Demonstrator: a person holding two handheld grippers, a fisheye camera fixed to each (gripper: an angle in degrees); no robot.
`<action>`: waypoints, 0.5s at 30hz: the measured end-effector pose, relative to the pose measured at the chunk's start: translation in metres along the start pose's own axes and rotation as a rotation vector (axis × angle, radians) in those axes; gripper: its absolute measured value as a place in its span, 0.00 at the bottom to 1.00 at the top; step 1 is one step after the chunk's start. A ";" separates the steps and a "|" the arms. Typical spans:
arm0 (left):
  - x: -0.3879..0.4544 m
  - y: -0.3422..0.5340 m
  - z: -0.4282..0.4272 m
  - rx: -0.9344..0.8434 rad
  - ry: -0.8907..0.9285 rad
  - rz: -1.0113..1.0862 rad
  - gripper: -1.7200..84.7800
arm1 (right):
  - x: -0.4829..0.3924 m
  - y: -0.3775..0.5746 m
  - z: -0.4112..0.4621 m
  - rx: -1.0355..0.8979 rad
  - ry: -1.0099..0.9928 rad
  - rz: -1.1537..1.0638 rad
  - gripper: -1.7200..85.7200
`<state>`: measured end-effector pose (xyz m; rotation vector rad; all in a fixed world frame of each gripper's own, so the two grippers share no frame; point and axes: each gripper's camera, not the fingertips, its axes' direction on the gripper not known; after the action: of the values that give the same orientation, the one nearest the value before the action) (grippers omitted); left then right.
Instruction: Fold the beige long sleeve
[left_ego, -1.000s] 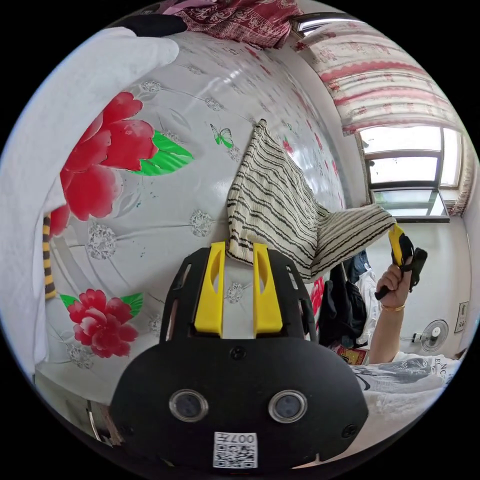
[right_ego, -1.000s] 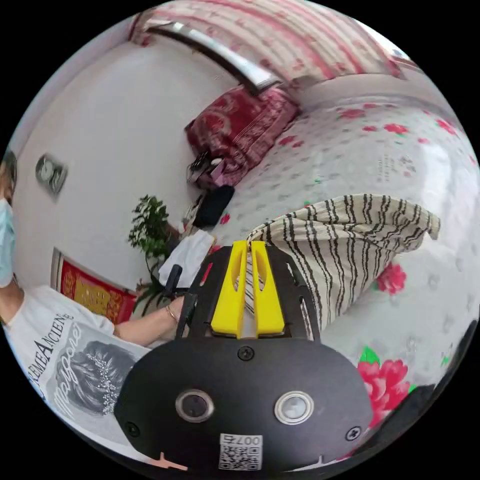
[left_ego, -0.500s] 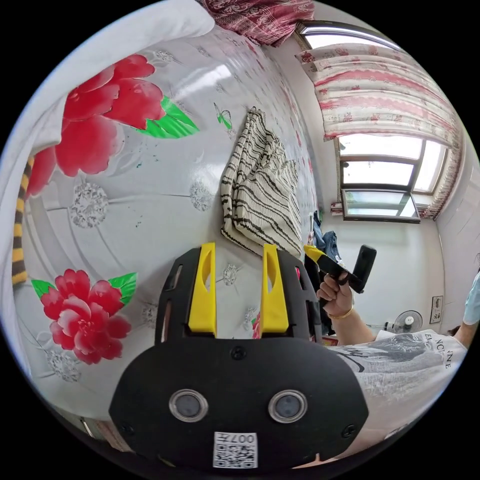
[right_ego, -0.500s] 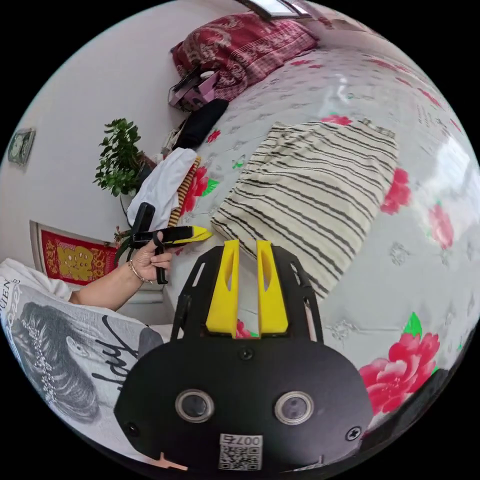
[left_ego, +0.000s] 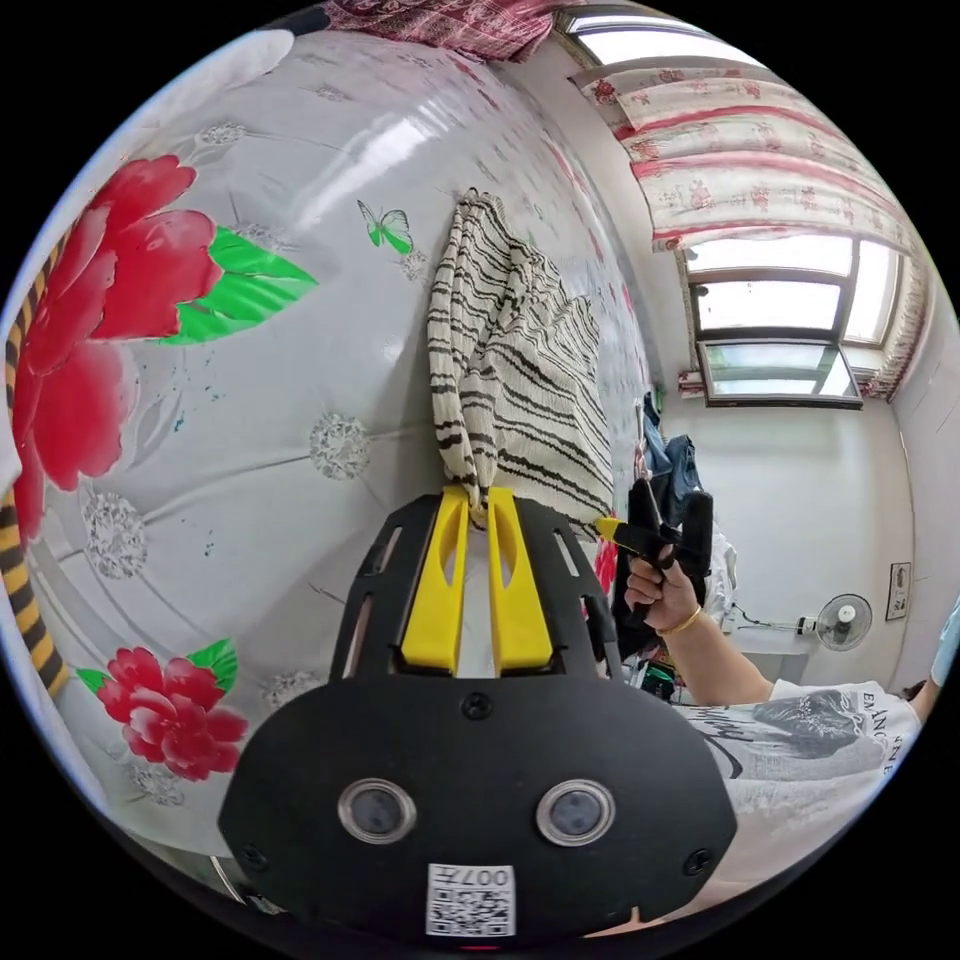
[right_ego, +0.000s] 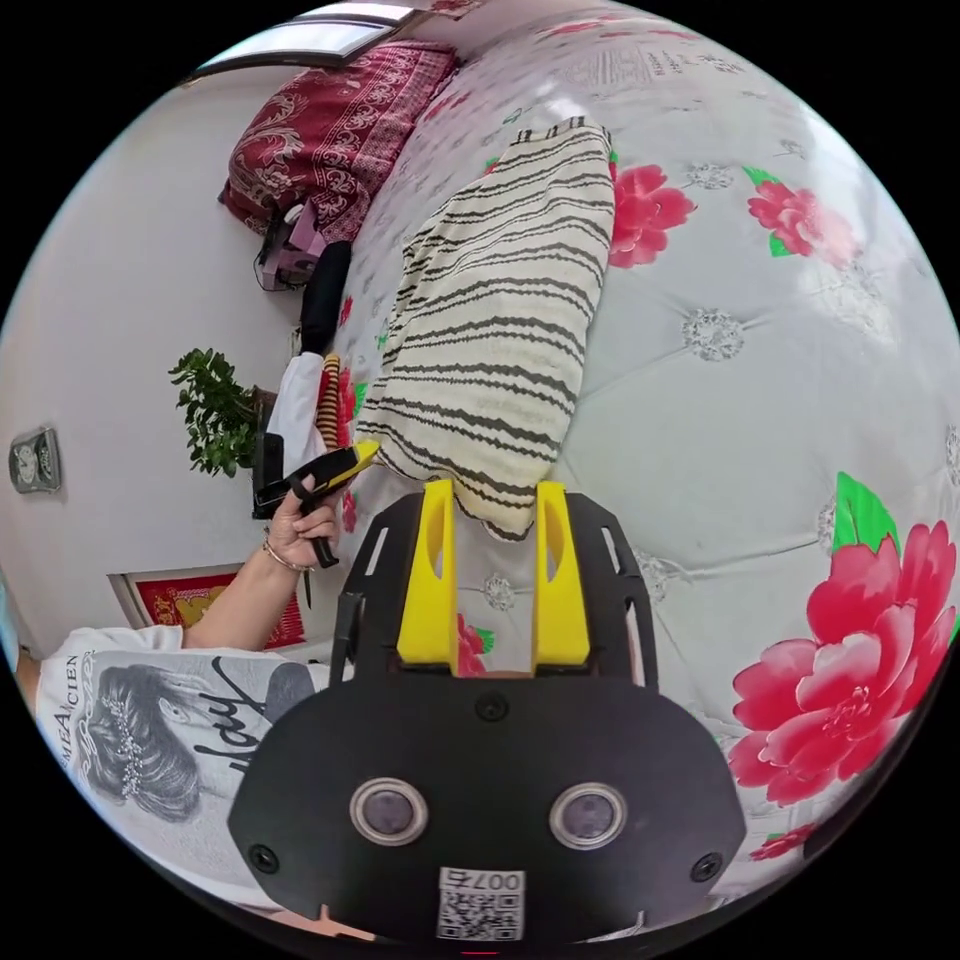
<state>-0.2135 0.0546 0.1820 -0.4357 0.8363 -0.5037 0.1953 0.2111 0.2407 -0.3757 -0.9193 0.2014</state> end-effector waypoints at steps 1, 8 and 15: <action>0.001 0.006 -0.003 0.012 0.017 -0.003 0.04 | 0.003 0.000 -0.002 0.006 -0.012 0.011 0.12; 0.019 0.062 -0.023 -0.060 -0.070 0.067 0.07 | 0.015 0.039 -0.023 -0.047 -0.064 -0.035 0.11; -0.008 0.081 -0.008 -0.071 0.021 -0.067 0.18 | 0.076 0.020 -0.034 0.046 -0.201 0.136 0.15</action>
<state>-0.2047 0.1222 0.1374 -0.5258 0.8640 -0.5425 0.2677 0.2463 0.2705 -0.3799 -1.0853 0.3897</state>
